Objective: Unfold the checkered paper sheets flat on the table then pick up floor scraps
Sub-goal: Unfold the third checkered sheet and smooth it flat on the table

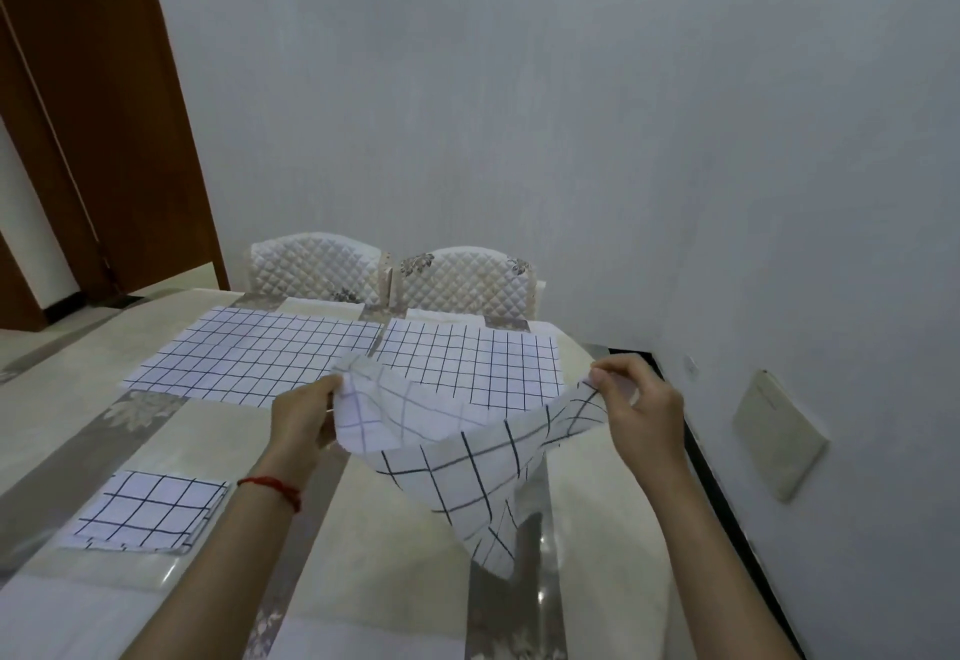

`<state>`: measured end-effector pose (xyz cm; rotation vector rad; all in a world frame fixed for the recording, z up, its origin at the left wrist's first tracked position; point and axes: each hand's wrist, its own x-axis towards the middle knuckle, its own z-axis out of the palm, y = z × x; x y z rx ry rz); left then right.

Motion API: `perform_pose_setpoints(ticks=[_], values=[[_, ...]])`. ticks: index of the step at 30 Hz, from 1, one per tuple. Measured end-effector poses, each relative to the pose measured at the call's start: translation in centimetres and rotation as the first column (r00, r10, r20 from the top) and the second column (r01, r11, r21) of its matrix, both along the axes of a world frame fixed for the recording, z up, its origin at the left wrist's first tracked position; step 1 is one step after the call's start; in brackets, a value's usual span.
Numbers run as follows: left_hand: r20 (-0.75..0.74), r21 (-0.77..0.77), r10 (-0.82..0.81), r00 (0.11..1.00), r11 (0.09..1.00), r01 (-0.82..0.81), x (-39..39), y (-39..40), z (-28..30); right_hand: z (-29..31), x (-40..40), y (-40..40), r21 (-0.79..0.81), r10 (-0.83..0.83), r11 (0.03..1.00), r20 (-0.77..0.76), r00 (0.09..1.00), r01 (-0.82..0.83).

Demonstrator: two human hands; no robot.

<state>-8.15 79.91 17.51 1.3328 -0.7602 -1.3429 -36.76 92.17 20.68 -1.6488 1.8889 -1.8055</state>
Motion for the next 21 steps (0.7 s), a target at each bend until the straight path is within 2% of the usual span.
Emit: perform_pose_setpoints(ticks=[8, 13, 21], values=[[-0.112, -0.013, 0.149, 0.983, 0.988, -0.151, 3.5, 1.1, 0.6, -0.3, -2.0, -0.3, -0.031, -0.128, 0.991, 0.066, 0.99, 0.131], [-0.16, -0.103, 0.195, 0.968, 0.972, -0.213, 4.6, 2.8, 2.3, 0.6, -2.7, 0.0, -0.044, -0.094, 0.994, 0.113, 0.989, 0.099], [-0.13, -0.212, 0.245, 0.961, 0.94, -0.268, 4.3, 3.6, 5.9, 1.2, -3.8, -1.3, -0.032, -0.089, 0.995, 0.105, 0.991, 0.092]])
